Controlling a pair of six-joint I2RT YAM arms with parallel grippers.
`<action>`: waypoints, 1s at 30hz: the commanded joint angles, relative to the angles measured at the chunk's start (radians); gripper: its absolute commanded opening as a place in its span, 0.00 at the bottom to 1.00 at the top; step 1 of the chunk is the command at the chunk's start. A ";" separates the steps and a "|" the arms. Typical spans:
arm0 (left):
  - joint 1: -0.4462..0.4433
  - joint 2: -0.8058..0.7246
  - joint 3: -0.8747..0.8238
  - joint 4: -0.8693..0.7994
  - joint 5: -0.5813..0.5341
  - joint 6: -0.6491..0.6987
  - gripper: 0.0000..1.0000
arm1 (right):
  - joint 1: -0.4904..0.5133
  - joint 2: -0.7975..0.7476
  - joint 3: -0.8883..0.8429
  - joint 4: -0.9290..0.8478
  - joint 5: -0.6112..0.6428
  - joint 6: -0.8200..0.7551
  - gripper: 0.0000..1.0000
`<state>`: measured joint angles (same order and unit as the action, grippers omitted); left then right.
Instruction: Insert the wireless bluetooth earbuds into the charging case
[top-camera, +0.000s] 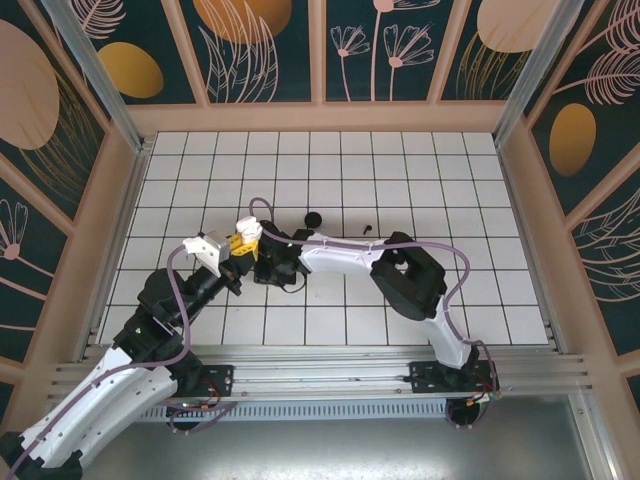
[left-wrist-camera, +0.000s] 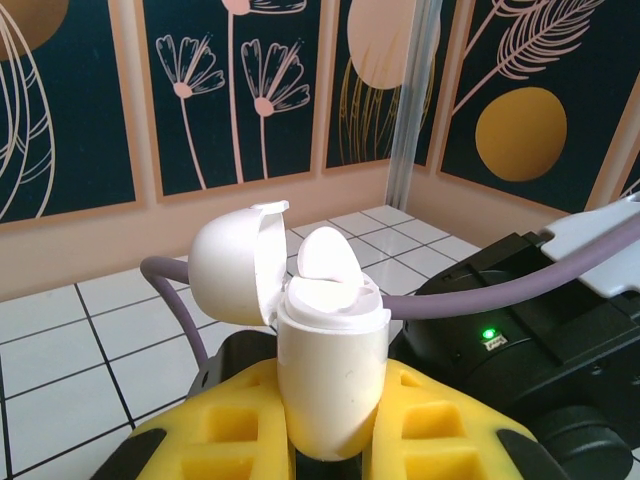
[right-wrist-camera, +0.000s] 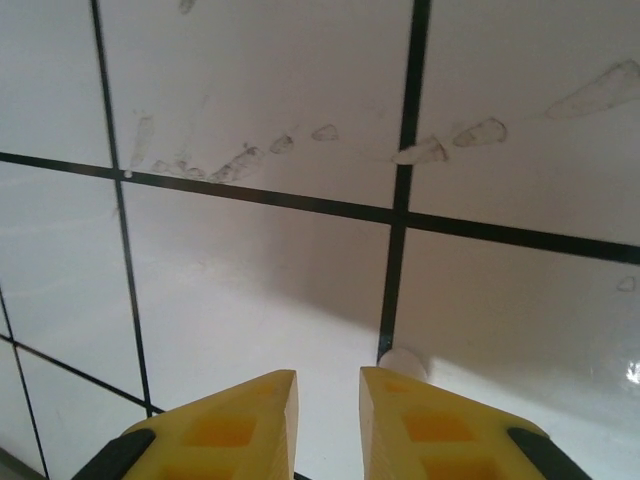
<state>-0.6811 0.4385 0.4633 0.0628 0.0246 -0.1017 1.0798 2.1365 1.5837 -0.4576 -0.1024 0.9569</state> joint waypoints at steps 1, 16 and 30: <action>-0.006 -0.007 0.013 -0.027 0.035 0.003 0.01 | 0.030 0.027 0.062 -0.074 0.059 0.033 0.25; -0.007 -0.046 0.010 -0.047 0.054 0.005 0.00 | 0.056 0.051 0.137 -0.168 0.129 0.063 0.28; -0.005 -0.077 0.007 -0.062 0.075 -0.010 0.01 | 0.057 0.073 0.147 -0.199 0.153 0.092 0.28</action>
<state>-0.6811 0.3706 0.4633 0.0166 0.0734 -0.1020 1.1210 2.1857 1.6978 -0.6144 0.0189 1.0355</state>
